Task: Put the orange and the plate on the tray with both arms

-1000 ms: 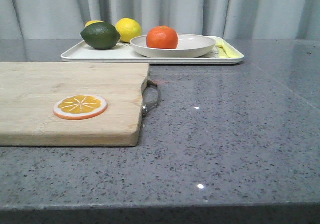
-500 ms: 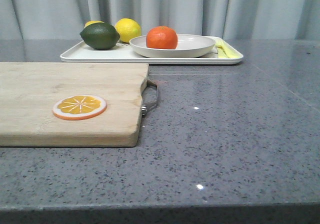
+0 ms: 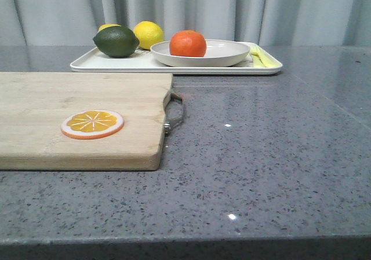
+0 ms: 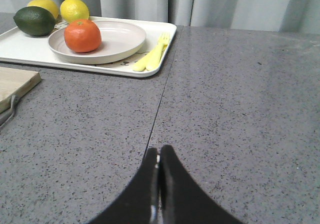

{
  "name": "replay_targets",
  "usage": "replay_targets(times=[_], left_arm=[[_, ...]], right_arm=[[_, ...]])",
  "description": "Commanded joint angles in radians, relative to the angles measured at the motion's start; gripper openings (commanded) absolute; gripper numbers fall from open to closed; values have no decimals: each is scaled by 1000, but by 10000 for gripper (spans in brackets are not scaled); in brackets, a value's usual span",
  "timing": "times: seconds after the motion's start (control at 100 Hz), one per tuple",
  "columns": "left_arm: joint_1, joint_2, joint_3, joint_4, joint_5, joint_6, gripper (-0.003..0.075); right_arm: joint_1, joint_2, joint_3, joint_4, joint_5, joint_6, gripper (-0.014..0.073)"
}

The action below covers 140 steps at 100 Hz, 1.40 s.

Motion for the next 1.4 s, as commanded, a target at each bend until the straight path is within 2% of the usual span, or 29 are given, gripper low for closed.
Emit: replay_targets(times=[0.0,0.96,1.09,1.2,1.39], left_arm=[[-9,-30,23,0,-73,-5,-19],[-9,-30,23,0,-73,-5,-19],[-9,-30,23,0,-73,-5,-19],[-9,-30,23,0,-73,-5,-19],[-9,-30,23,0,-73,-5,-19]], right_arm=[[-2,4,-26,0,-77,-5,-67],[-2,4,-26,-11,-95,-5,-67],[-4,-28,15,-91,-174,-3,-67],[-8,-75,90,-100,-295,50,-67],[-80,-156,204,-136,-425,137,-67]])
